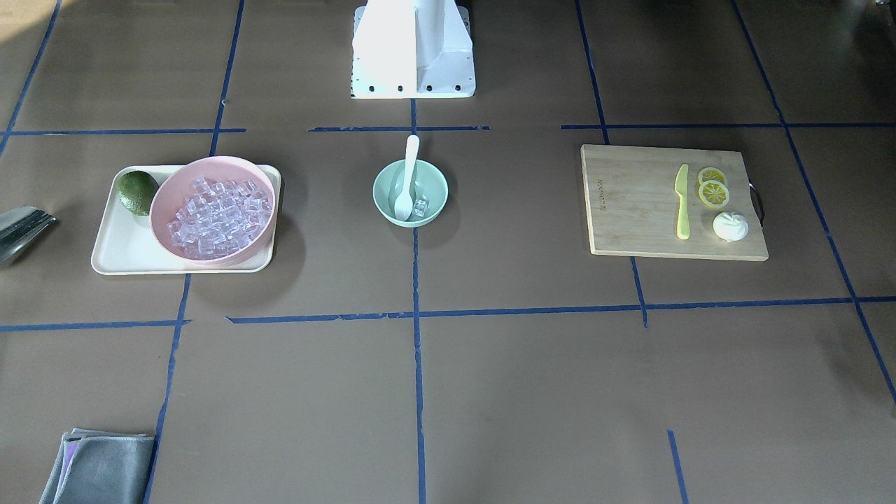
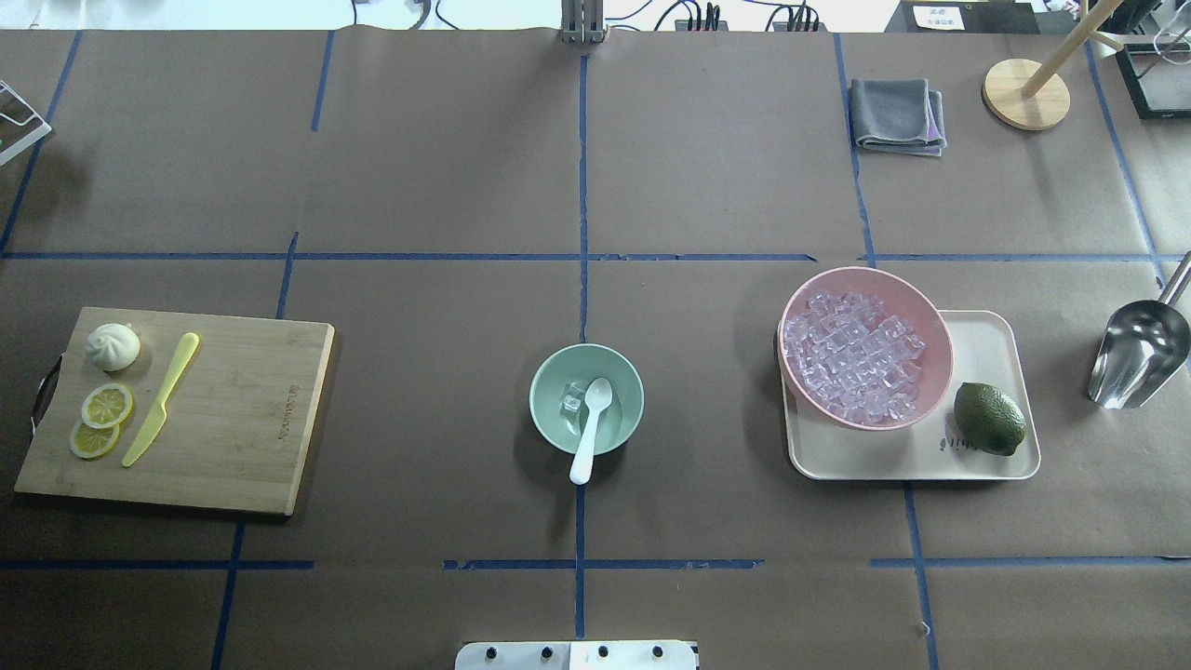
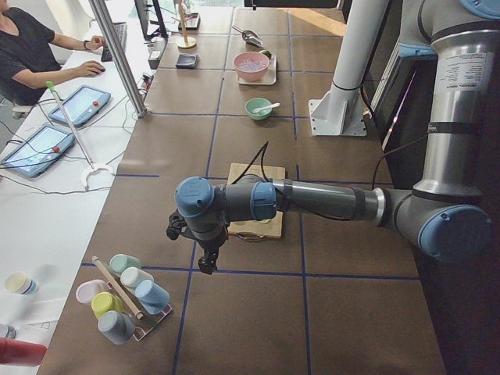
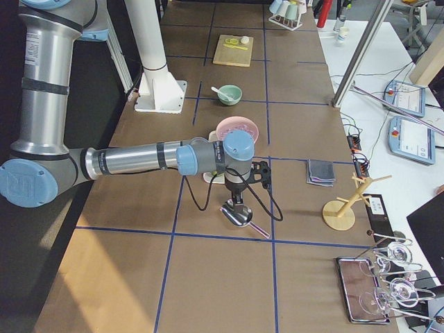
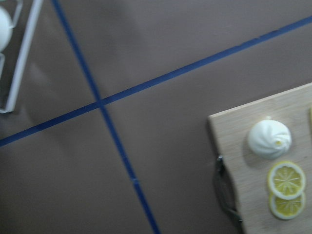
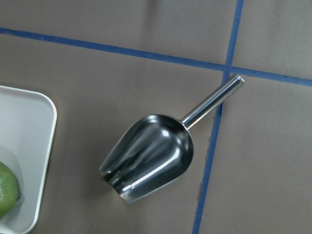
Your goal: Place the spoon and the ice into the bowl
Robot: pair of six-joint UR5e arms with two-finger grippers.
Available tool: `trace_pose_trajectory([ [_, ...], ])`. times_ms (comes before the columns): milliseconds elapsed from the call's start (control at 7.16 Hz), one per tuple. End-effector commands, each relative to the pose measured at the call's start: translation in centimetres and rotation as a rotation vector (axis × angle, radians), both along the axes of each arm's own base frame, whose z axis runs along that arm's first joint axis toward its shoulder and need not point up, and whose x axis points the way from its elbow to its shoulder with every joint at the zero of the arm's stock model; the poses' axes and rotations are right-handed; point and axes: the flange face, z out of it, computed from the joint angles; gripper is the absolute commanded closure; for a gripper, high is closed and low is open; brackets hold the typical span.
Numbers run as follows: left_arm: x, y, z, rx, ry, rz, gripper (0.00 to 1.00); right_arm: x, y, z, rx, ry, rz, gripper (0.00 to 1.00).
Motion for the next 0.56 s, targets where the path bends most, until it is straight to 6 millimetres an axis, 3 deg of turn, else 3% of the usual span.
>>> trace_pose_trajectory([
  [0,-0.1,-0.2,0.0,-0.107,0.004,-0.107,0.0,1.7,1.0,2.7,-0.013,0.024,-0.041,0.01],
  [419,0.0,-0.2,-0.4,-0.089,0.004,-0.111,0.0,3.1,1.2,3.6,-0.038,0.014,-0.004,0.01],
])
